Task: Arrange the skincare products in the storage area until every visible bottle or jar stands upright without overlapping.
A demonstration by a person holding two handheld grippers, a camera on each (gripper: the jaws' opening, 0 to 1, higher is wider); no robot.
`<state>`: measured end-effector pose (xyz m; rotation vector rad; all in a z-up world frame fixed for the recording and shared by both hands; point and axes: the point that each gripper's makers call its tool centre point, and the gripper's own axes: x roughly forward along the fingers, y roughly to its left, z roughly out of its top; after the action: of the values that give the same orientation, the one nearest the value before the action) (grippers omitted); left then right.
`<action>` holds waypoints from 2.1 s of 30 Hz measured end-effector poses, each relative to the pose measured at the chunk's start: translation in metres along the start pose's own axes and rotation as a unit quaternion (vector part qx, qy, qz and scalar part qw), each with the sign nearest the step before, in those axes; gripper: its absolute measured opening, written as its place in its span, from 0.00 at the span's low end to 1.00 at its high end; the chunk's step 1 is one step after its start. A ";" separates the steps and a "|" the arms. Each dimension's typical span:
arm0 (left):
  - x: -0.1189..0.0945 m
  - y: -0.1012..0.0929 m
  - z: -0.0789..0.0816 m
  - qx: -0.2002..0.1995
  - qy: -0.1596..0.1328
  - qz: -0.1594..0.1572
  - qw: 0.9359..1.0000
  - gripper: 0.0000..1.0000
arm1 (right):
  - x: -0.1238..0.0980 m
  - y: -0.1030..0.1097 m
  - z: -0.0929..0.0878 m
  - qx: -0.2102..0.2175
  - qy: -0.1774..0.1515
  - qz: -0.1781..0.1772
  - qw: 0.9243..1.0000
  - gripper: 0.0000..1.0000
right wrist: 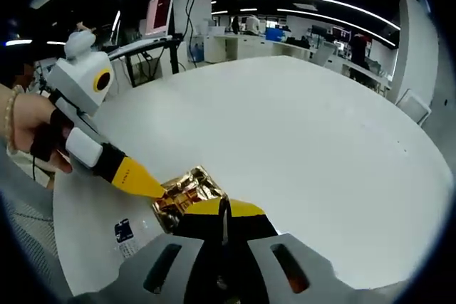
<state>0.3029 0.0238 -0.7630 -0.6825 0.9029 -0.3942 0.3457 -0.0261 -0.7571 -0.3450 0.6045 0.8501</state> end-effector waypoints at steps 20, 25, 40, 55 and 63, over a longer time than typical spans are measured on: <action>0.002 0.007 0.003 0.124 0.018 0.029 0.992 0.02 | 0.010 -0.001 -0.003 -0.030 -0.001 -0.006 1.000 0.01; -0.005 -0.005 0.016 0.224 0.007 0.046 0.973 0.05 | 0.009 -0.001 -0.003 -0.032 -0.002 -0.004 0.999 0.01; 0.035 -0.020 0.015 0.495 0.054 0.049 0.866 0.24 | 0.009 -0.003 -0.004 -0.020 0.000 -0.007 1.000 0.01; 0.036 -0.017 0.016 0.514 0.054 0.039 0.856 0.24 | -0.006 -0.014 0.008 -0.015 -0.020 -0.034 0.999 0.09; 0.035 -0.017 0.014 0.523 0.060 0.032 0.849 0.24 | -0.013 -0.016 0.001 -0.009 -0.020 -0.041 0.999 0.10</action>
<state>0.3340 -0.0035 -0.7653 0.3877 0.6815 -0.7843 0.3517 -0.0431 -0.7481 -0.3665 0.5428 0.7826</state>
